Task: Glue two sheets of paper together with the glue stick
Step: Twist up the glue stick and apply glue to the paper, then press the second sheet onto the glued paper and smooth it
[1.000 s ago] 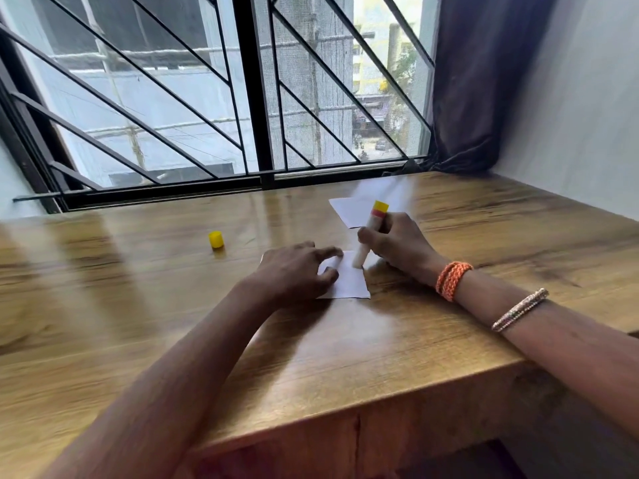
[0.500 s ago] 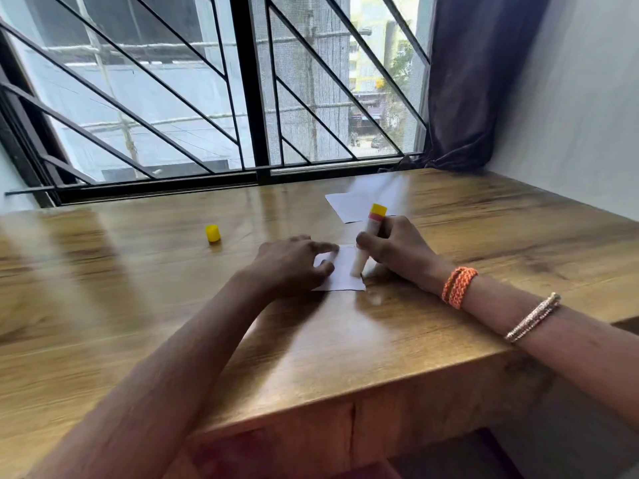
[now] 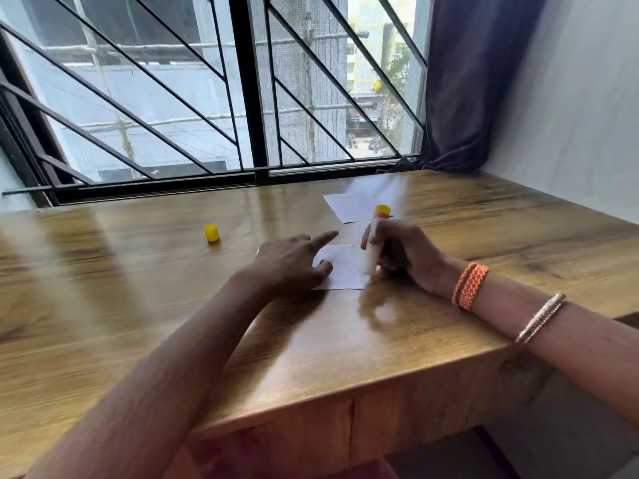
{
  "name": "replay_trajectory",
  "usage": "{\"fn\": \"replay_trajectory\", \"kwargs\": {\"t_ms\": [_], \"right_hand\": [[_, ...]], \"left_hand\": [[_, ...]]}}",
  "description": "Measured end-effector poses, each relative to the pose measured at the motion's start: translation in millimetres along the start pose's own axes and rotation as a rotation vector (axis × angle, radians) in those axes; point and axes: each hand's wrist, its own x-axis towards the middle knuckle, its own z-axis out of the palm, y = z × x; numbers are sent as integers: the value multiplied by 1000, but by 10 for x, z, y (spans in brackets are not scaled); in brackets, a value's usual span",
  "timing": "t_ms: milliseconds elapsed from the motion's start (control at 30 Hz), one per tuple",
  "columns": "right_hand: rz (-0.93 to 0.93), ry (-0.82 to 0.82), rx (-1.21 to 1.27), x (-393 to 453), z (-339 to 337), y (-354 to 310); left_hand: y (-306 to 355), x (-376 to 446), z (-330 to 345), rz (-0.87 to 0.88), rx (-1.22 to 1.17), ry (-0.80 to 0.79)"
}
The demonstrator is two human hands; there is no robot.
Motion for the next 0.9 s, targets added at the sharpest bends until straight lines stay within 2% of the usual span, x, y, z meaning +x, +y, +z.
{"fn": "replay_trajectory", "kwargs": {"t_ms": [67, 133, 233, 367, 500, 700, 900], "right_hand": [[60, 32, 147, 65, -84, -12], [56, 74, 190, 167, -129, -20], [8, 123, 221, 382, -87, -65], [6, 103, 225, 708, 189, -206], [-38, 97, 213, 1054, 566, -239], [-26, 22, 203, 1519, 1232, -188], [-89, 32, -71, 1778, 1591, 5]], "left_hand": [[-31, 19, 21, -11, -71, -10], [-92, 42, 14, -47, -230, -1], [-245, 63, -36, -95, -457, 191], [-515, 33, -116, -222, -270, 504], [-790, -6, -158, -308, -205, 680], [-1164, -54, -177, -441, -158, 760], [-1328, -61, -32, -564, -211, 615]]}}
